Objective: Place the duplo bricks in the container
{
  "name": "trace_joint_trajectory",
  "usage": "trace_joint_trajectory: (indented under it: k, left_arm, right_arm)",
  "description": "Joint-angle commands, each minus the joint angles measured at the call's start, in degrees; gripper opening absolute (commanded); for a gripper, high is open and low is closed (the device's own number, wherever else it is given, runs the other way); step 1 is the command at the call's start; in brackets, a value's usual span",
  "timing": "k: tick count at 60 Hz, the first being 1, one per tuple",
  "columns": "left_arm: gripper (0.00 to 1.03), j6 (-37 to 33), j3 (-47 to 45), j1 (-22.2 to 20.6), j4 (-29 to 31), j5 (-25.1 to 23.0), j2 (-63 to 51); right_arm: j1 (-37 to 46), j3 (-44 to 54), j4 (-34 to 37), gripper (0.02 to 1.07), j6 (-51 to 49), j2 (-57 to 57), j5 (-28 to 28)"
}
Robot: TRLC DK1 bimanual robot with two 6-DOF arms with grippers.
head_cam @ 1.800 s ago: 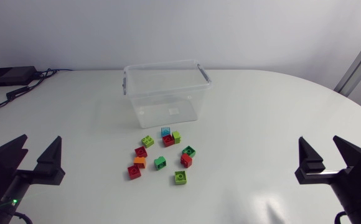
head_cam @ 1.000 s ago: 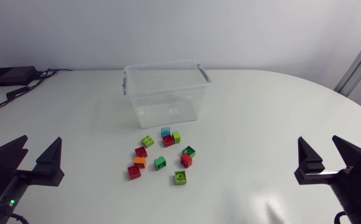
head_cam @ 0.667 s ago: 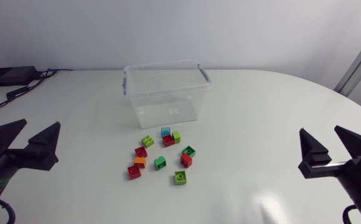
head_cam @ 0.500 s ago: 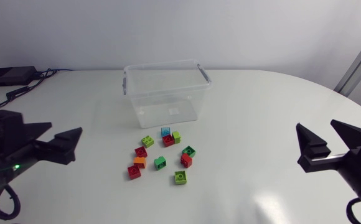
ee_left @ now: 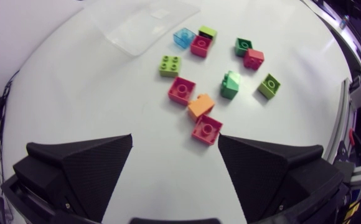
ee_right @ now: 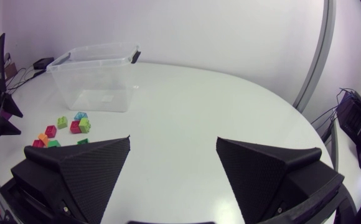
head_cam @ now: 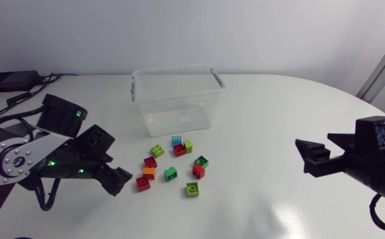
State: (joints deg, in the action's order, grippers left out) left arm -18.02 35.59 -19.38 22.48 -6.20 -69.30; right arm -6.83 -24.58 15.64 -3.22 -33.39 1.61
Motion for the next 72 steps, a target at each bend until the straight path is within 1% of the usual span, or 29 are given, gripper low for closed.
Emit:
trace_joint_trajectory:
  k: [1, 5, 7, 11, 13, 17, 21, 23, 31, 37, 39, 43, 46, 52, 58, 59, 62, 66, 72]
  left_arm:
    - [0.96, -5.5, 2.2, -1.2, 0.5, -2.9, -4.4]
    - [0.94, -7.6, 2.6, -2.1, 0.5, -3.9, -7.0]
    - [0.94, -9.5, 3.1, -3.3, 0.5, -4.3, -9.2]
    - [0.93, -11.5, 3.4, -4.3, 0.4, -4.5, -11.1]
    - [0.93, -12.3, 3.9, -4.4, 0.3, -4.5, -12.3]
    - [0.91, -14.3, 4.9, -4.3, 0.2, -4.8, -15.2]
    - [0.9, -15.5, 5.5, -3.8, -0.4, -5.8, -17.3]
    - [0.9, -16.1, 5.6, -3.8, -0.9, -5.8, -18.4]
    - [0.9, -17.8, 5.6, -3.8, -3.2, -5.8, -21.7]
    - [0.79, -19.9, 6.3, -3.7, -3.6, -5.9, -24.8]
    - [0.74, -20.5, 6.5, -3.7, -3.6, -6.2, -25.6]
    - [0.58, -21.8, 7.0, -3.7, -3.5, -8.0, -27.2]
    - [0.54, -22.1, 7.3, -3.7, -3.4, -9.3, -27.9]
    - [0.39, -22.1, 7.3, -3.7, -3.3, -10.0, -28.1]
    - [0.38, -22.3, 6.4, -3.9, -2.2, -10.2, -26.2]
    - [0.36, -22.2, 6.2, -3.9, -2.2, -10.2, -25.6]
    - [0.35, -22.2, 5.8, -3.7, -1.9, -10.5, -24.2]
    - [0.35, -22.1, 5.2, -3.6, -1.6, -11.6, -21.8]
    - [0.35, -22.1, 5.2, -3.0, 0.5, -12.1, -18.3]
  right_arm:
    - [-0.6, -3.3, 3.1, 1.02, 0.6, -3.2, 2.0]
    - [-0.6, -4.7, 5.3, 1.02, 0.5, -5.1, 3.3]
    - [-0.8, -5.7, 7.0, 1.02, -0.3, -6.8, 3.7]
    - [-1.9, -6.4, 9.1, 1.02, -0.4, -7.2, 4.9]
    - [-2.9, -6.8, 10.5, 1.02, -0.4, -6.9, 4.6]
    - [-3.9, -7.0, 10.7, 1.02, -3.9, -6.3, 5.0]
    - [-4.0, -7.0, 10.9, 1.02, -7.1, -6.4, 7.5]
    - [-3.9, -7.0, 11.1, 1.02, -8.4, -6.5, 7.7]
    - [-4.7, -7.0, 11.2, 1.02, -9.9, -9.2, 7.9]
    - [-7.2, -6.5, 11.1, 1.02, -10.8, -9.7, 7.9]
    - [-7.9, -6.4, 10.6, 1.02, -10.8, -9.9, 7.9]
    - [-9.0, -6.1, 9.5, 1.02, -11.1, -11.2, 8.0]
    - [-10.3, -5.7, 8.3, 1.02, -11.4, -12.7, 7.9]
    - [-13.2, -6.0, 6.4, 1.02, -12.0, -18.2, 7.9]
    - [-16.5, -7.3, 4.8, 1.02, -11.3, -25.4, 7.7]
    - [-17.1, -7.6, 4.1, 1.02, -11.0, -26.5, 7.6]
    - [-18.2, -8.1, 2.7, 1.01, -10.8, -28.9, 7.4]
    - [-19.0, -9.2, 1.1, 0.97, -10.8, -32.0, 7.4]
    - [-20.9, -11.6, 0.2, 0.9, -8.4, -36.9, 7.6]
